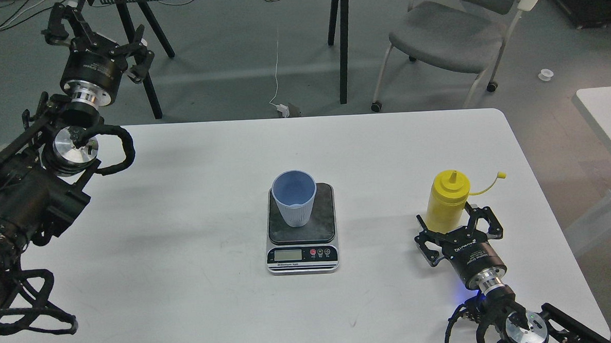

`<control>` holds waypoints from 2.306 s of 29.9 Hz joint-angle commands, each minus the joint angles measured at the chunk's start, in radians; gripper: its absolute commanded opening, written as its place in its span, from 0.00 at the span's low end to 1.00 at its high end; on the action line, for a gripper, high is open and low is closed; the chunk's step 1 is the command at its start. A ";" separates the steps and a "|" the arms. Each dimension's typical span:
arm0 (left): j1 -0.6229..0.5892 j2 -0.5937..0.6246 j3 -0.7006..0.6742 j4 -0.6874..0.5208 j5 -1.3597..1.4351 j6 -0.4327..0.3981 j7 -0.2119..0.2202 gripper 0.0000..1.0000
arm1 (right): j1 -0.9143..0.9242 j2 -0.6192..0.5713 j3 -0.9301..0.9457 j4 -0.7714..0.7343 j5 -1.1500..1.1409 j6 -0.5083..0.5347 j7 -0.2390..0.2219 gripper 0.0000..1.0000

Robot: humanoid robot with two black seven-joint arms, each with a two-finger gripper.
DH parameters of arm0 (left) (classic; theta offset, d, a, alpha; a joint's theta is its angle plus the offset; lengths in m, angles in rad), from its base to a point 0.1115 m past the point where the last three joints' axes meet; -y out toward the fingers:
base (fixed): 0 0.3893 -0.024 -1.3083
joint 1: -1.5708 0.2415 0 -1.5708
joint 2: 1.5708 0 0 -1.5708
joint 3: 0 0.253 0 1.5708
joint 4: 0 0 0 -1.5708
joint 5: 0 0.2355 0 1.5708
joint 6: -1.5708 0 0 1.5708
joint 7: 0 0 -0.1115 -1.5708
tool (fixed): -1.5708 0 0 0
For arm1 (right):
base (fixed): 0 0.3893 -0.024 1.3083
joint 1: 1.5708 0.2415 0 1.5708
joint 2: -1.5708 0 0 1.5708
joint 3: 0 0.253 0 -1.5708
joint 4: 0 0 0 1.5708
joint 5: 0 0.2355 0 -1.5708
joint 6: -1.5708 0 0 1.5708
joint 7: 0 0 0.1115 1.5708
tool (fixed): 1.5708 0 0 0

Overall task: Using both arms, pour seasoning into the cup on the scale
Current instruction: 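Grasp the yellow squeeze bottle with the right gripper and lift it, then tilt the yellow bottle upside down over the cup and squeeze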

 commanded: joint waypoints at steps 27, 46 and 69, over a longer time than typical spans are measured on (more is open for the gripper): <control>0.001 0.004 -0.011 -0.002 -0.004 -0.001 -0.007 0.99 | 0.283 -0.125 0.105 0.116 -0.507 0.000 0.177 0.40; 0.035 0.017 -0.014 -0.002 -0.011 -0.015 -0.010 0.99 | 0.687 -0.113 -0.202 0.130 -1.636 -0.393 0.175 0.39; 0.055 0.017 -0.057 0.000 -0.011 -0.023 -0.008 0.99 | 0.859 0.053 -0.596 -0.036 -1.957 -0.668 0.181 0.39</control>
